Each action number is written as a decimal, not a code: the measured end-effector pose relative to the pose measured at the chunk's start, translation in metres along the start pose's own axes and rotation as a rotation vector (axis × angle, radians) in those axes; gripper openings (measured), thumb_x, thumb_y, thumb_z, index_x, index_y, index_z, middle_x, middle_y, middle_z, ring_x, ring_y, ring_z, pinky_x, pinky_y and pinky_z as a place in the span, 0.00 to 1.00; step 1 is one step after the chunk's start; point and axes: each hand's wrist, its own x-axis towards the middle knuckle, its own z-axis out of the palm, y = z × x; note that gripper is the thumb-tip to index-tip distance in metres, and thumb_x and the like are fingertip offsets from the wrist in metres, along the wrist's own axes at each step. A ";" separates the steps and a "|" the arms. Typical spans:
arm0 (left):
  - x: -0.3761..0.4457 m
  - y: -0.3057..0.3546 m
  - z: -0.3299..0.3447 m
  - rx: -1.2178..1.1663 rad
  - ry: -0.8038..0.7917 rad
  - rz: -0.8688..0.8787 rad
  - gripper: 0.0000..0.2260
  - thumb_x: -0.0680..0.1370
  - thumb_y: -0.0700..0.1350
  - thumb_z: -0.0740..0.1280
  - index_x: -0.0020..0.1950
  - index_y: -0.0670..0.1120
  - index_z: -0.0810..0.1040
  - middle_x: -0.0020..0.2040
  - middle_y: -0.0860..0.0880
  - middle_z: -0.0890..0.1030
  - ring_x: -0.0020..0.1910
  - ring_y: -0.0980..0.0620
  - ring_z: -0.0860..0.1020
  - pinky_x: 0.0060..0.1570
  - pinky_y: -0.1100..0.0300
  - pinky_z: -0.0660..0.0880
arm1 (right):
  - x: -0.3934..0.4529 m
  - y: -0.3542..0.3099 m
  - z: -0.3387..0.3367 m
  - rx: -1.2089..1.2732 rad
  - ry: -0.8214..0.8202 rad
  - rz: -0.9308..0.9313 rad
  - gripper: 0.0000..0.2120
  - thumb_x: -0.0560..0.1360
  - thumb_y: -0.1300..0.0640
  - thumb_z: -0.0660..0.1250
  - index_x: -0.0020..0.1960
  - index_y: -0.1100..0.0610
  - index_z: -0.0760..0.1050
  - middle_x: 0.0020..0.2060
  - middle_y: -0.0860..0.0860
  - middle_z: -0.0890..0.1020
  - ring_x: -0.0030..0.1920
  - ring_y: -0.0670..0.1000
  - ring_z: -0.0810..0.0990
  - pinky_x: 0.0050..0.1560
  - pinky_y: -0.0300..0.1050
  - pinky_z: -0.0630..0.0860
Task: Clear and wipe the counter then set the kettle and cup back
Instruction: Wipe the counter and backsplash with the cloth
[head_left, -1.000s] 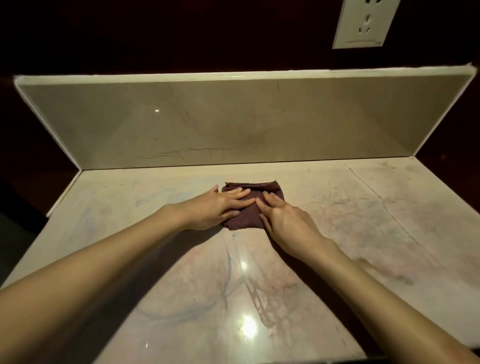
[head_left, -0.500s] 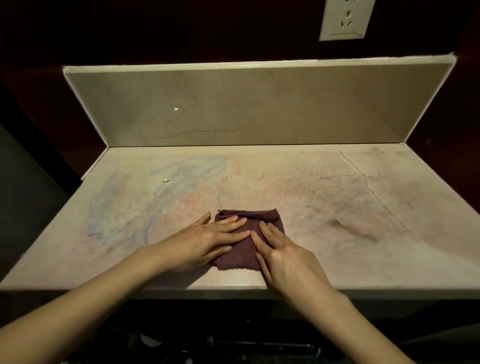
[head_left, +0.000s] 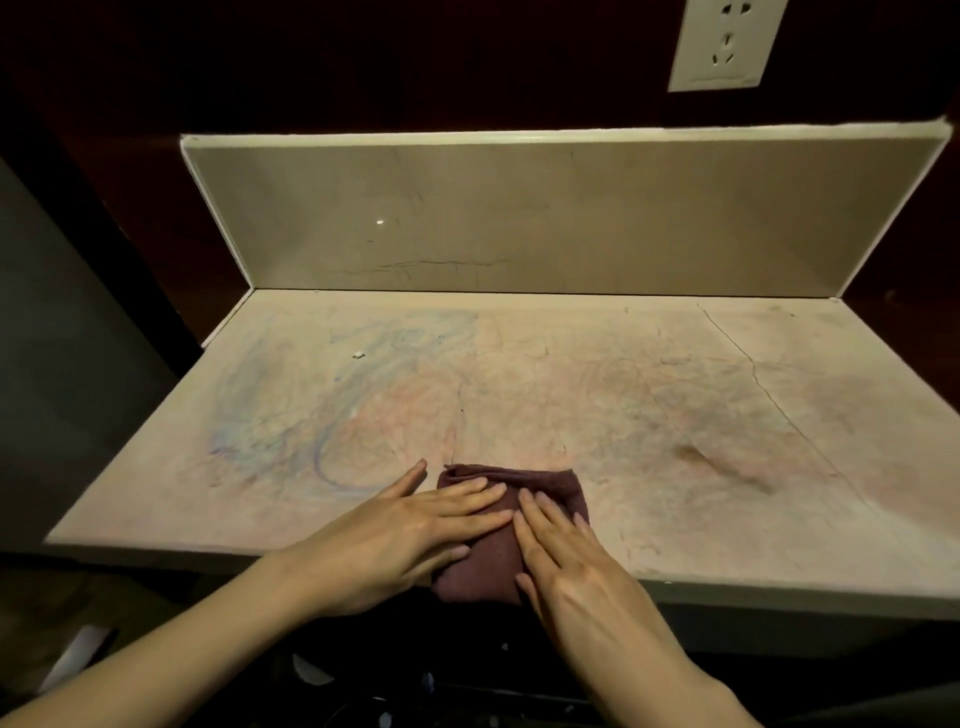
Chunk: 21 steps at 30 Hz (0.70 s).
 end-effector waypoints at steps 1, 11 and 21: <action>0.002 -0.004 -0.003 -0.003 -0.005 -0.012 0.24 0.79 0.59 0.45 0.76 0.62 0.46 0.75 0.66 0.46 0.72 0.72 0.41 0.69 0.60 0.30 | 0.005 0.000 0.003 0.008 0.011 -0.002 0.29 0.82 0.52 0.44 0.54 0.59 0.83 0.56 0.54 0.82 0.57 0.51 0.81 0.62 0.43 0.71; 0.066 -0.085 -0.041 0.023 -0.055 -0.039 0.23 0.83 0.52 0.49 0.76 0.59 0.45 0.77 0.63 0.46 0.74 0.67 0.42 0.73 0.50 0.37 | 0.099 0.034 0.003 -0.019 -0.042 -0.006 0.19 0.70 0.51 0.61 0.55 0.58 0.83 0.55 0.53 0.83 0.56 0.49 0.82 0.48 0.37 0.78; 0.143 -0.157 -0.085 0.037 -0.011 -0.042 0.23 0.84 0.45 0.52 0.78 0.52 0.51 0.78 0.54 0.50 0.77 0.59 0.47 0.74 0.47 0.46 | 0.205 0.070 -0.004 -0.022 -0.103 0.053 0.24 0.84 0.54 0.49 0.78 0.59 0.52 0.77 0.54 0.53 0.77 0.49 0.52 0.73 0.38 0.51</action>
